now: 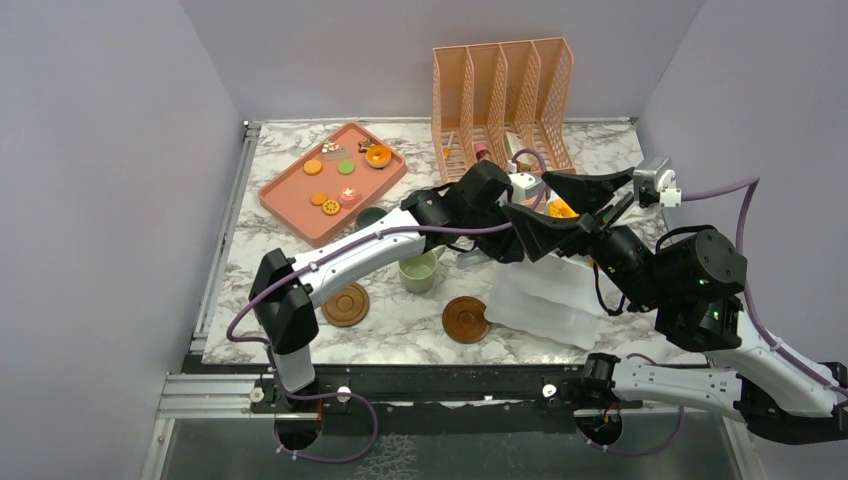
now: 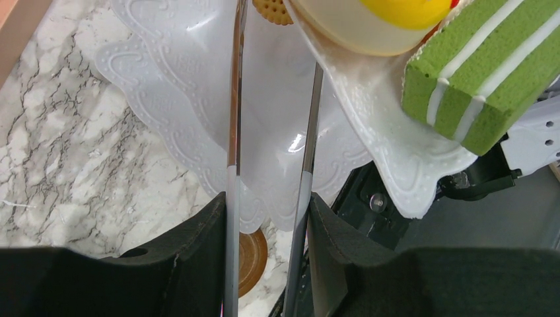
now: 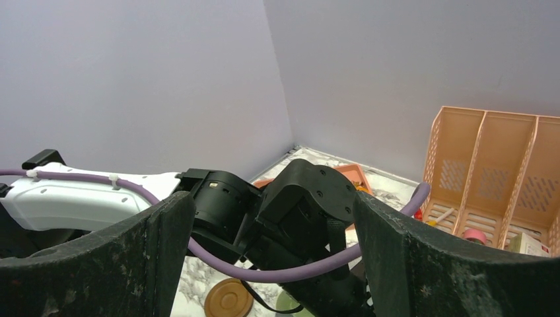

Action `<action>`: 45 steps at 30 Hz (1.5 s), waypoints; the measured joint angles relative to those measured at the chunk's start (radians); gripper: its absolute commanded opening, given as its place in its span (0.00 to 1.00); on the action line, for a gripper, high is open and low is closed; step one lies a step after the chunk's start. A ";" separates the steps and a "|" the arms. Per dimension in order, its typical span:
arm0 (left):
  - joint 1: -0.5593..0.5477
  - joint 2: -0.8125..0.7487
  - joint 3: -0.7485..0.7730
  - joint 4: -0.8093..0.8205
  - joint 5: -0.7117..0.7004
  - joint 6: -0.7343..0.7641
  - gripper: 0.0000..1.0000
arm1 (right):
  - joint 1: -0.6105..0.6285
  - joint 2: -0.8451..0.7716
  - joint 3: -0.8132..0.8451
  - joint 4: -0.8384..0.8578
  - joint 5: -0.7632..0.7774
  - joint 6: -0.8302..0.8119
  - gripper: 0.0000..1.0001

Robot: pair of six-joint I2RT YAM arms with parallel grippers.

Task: Serve the afternoon tea
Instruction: Place the desert on the desert table.

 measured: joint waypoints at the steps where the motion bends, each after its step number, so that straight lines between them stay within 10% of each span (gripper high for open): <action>1: -0.001 0.006 0.005 0.004 0.000 0.002 0.33 | 0.000 0.000 0.000 0.000 0.000 0.000 0.94; 45: -0.026 0.047 0.016 0.056 -0.029 0.024 0.47 | 0.000 0.000 0.000 0.001 0.000 0.000 0.94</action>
